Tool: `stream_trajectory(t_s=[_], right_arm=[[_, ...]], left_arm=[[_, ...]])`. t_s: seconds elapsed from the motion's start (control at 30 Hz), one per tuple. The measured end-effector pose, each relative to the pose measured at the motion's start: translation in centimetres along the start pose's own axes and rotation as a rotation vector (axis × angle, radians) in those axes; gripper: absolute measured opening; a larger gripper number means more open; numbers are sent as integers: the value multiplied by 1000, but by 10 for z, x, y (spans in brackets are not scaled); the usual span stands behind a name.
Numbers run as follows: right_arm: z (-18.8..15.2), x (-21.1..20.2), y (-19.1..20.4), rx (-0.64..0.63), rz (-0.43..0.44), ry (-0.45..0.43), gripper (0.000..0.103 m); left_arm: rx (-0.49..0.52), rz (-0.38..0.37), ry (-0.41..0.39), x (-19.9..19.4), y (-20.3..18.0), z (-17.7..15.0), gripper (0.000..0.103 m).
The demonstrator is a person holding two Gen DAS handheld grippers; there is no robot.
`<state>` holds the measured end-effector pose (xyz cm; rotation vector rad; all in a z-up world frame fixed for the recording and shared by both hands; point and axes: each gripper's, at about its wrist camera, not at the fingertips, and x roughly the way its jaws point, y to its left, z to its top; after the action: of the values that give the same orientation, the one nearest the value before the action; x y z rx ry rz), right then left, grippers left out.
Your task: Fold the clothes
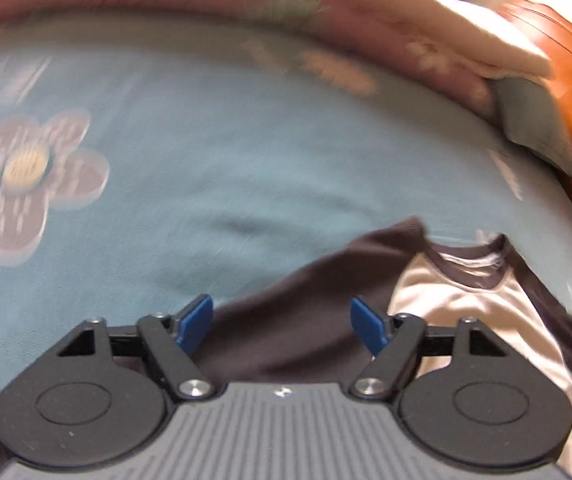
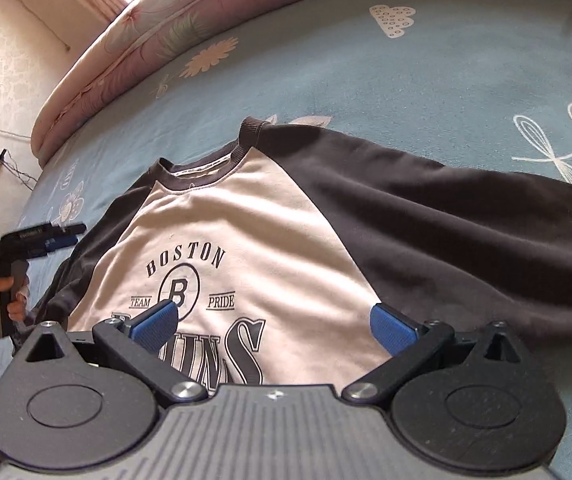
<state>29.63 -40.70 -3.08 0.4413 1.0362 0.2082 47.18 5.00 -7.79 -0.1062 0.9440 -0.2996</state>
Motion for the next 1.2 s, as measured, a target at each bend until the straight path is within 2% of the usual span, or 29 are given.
stream_trajectory(t_s=[0.1,0.23,0.27,0.33,0.43,0.5,0.53,0.6,0.7,0.8,0.87,0.97,1.03,1.13,1.17,1.2], right_arm=[[-9,5,1,-23,-16,8,103],[-20,20,3,-41,-35,37,103],[-21,22,4,-47,-39,38,103],[-23,23,7,-63,-38,35,103],[-22,24,10,-73,-39,26,103],[-22,23,13,-69,-41,21,103],[-23,22,14,-65,-36,20,103],[-26,18,18,-69,-12,14,103],[-32,9,24,-79,-5,-3,103],[-38,5,26,-67,10,-4,103],[-43,6,28,-62,10,4,103],[-50,8,29,-58,3,19,103],[-54,5,29,-60,0,24,103],[-57,-3,26,-95,-29,10,103],[-57,-5,23,-109,-46,-1,103],[-55,-7,20,-120,-61,-15,103]], left_arm=[[134,80,50,18,-9,4,78],[116,117,104,34,6,2,77],[143,139,94,36,7,-1,82],[194,193,50,38,8,-4,85],[111,233,22,40,21,3,85],[65,241,19,38,24,9,75],[63,223,22,35,21,10,72],[57,143,23,22,13,9,72],[40,-50,37,-2,-7,1,74],[-27,-255,116,-4,-24,-13,76],[-70,-341,176,5,-34,-23,76],[-61,-279,199,21,-39,-33,76],[-26,-203,165,22,-38,-34,69],[7,-74,125,13,-34,-30,70],[5,-44,124,10,-34,-29,69],[-10,-45,129,8,-33,-27,68]])
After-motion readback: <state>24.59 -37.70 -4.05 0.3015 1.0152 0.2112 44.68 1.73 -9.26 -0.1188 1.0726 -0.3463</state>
